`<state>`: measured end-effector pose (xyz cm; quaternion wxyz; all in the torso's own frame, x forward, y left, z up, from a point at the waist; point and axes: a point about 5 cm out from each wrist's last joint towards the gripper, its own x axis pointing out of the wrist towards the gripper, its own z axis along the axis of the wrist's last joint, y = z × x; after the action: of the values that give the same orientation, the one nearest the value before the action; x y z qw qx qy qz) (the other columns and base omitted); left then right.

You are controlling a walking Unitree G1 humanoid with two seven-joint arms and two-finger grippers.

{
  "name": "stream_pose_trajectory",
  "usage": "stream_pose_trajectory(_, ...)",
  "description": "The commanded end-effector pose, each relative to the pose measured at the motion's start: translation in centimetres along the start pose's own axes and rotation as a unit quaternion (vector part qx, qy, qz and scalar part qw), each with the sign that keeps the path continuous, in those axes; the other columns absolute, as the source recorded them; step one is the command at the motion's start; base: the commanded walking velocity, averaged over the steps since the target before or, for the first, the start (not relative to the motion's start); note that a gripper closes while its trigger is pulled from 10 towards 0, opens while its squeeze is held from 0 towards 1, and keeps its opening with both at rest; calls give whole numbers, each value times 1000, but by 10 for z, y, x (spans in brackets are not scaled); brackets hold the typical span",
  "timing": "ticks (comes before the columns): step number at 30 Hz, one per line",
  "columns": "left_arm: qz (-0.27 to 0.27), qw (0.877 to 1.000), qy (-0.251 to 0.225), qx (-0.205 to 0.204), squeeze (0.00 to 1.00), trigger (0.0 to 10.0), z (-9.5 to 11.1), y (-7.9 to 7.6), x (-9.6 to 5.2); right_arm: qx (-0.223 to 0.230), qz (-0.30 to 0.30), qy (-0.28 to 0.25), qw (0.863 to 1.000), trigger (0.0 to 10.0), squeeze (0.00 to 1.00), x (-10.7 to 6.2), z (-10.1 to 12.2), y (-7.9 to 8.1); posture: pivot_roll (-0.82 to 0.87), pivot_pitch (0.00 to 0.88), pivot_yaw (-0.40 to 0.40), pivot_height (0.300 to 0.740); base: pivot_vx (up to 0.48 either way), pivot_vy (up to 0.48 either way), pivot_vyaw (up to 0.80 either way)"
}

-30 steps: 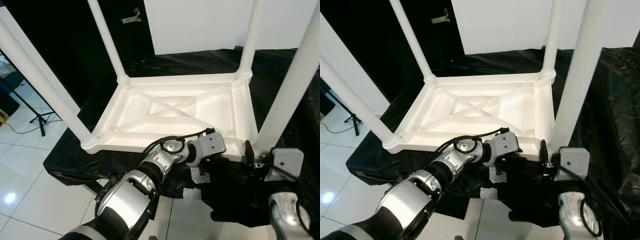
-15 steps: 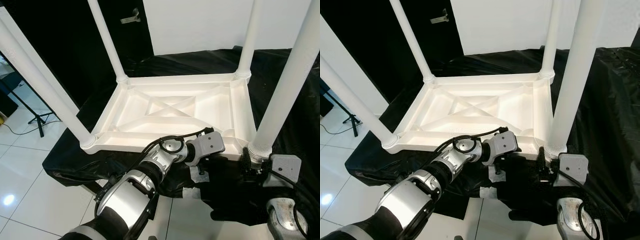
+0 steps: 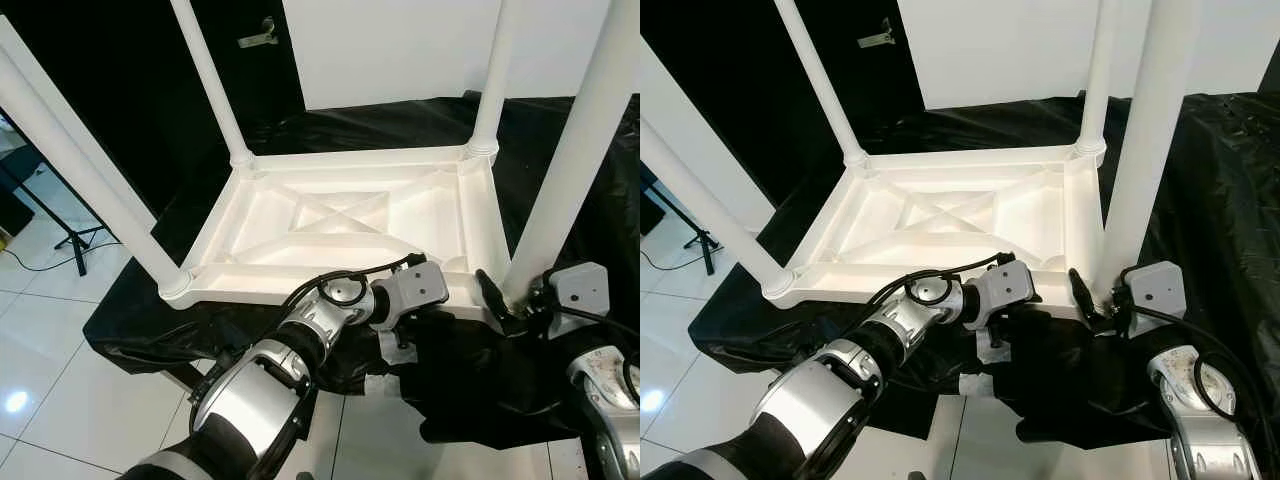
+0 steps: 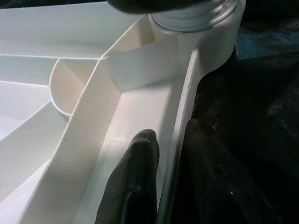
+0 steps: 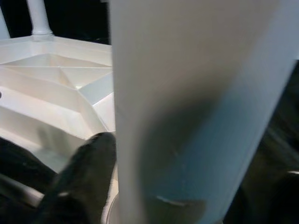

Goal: Building children table

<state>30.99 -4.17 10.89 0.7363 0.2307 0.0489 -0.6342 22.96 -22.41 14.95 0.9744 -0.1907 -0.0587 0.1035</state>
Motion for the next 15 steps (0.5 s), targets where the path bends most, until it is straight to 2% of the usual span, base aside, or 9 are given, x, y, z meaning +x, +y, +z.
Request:
stream_pose_trajectory(1,23,998,35,-37,0,10000,-22,-11,1,20,19,9,1000,0,0,2,-3,3,-30,0,107,740,0,0,0)
stream_pose_trajectory(4,24,998,34,-38,0,10000,-22,-11,1,60,38,31,997,0,0,0,-11,3,-28,0,105,740,0,0,0)
stream_pose_trajectory(10,27,998,35,-39,0,10000,-22,-9,0,92,24,50,994,0,0,-6,-19,11,-28,0,105,740,0,0,0)
stream_pose_trajectory(12,30,998,35,-38,0,10000,-22,-8,-1,118,-32,64,990,0,0,-11,-25,25,-30,0,108,740,0,0,0)
stream_pose_trajectory(15,30,998,34,-38,0,10000,-22,-7,-1,125,-62,65,988,0,0,-12,-26,28,-30,0,109,740,0,0,0)
